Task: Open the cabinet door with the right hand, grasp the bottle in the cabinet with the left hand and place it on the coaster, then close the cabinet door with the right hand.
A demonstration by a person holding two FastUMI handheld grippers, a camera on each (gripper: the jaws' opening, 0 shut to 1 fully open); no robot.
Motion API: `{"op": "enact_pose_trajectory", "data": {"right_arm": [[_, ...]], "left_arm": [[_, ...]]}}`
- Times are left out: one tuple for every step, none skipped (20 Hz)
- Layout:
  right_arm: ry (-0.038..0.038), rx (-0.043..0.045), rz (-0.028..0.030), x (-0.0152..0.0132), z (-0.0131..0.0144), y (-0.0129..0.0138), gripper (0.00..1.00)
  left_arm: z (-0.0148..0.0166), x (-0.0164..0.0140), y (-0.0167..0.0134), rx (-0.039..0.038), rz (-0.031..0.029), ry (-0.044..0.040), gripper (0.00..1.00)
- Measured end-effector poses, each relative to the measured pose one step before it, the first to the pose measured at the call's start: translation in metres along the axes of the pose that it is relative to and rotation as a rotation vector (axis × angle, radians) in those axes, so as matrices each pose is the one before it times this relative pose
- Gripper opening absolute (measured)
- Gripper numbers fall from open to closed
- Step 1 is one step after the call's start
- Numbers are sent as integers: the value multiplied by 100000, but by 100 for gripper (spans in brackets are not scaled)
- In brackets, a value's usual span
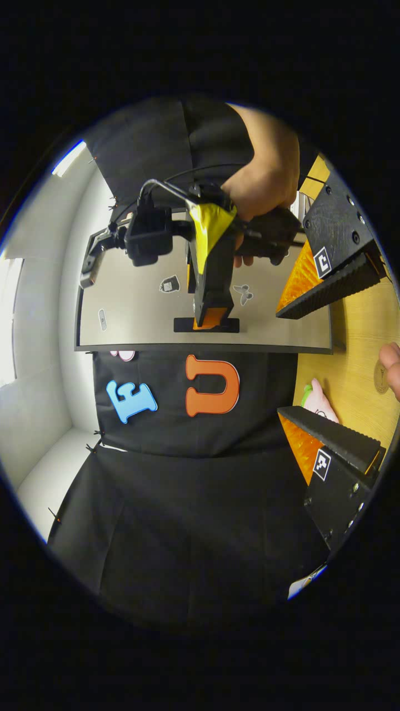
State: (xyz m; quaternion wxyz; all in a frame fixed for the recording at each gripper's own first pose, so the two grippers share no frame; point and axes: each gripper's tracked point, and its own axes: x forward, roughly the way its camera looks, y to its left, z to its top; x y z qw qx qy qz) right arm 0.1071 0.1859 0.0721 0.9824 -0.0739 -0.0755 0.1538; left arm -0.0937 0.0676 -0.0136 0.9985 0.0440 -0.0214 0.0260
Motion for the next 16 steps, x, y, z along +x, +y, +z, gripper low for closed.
{"op": "enact_pose_trajectory", "data": {"right_arm": [[1416, 718, -244, 517, -776, 272, 99], [646, 687, -1148, 287, -461, -57, 99], [746, 633, -1118, 285, -353, -282, 99], [777, 738, -287, 259, -542, -45, 99], [769, 264, -453, 160, -304, -127, 99], [991, 235, 194, 169, -292, -27, 99], [1118, 630, 343, 149, -290, 4, 99], [-1573, 321, 148, 145, 218, 49, 96], [861, 9, 1526, 480, -220, 384, 88], [1600, -598, 1718, 328, -353, 467, 80], [2607, -1352, 2953, 335, -695, 785, 66], [766, -1400, -496, 113, -195, 253, 55], [89, -1519, -2193, -210, 58, -215, 37], [165, -9, 723, -40, -78, -293, 39], [897, 714, 1121, 526, -77, 54, 35], [921, 340, 967, -166, 30, 41, 33]], "left_arm": [[-99, -296, 464, 250, 845, 110, 95], [12, -160, 488, 94, 610, -56, 95], [1, -83, 552, 227, 1017, -232, 95], [-40, -82, 376, -207, 445, 239, 95], [-116, -170, 133, -640, 269, 194, 95], [-31, -29, 251, -314, 362, 53, 95], [-155, 36, -3, -327, -105, 353, 95], [-38, -21, -40, -216, -197, 40, 95], [2, 56, 169, 192, 224, 89, 95], [-267, 117, 46, 333, 556, 491, 95], [-129, -156, 38, -24, -209, 370, 95], [-4, -39, -107, -138, -100, 97, 95], [-88, -29, 33, -88, -22, 21, 95], [-125, -22, 124, -240, 29, -58, 95], [-71, -51, 22, -482, 6, -64, 95], [-201, 86, 137, -476, 221, 491, 95]]}}
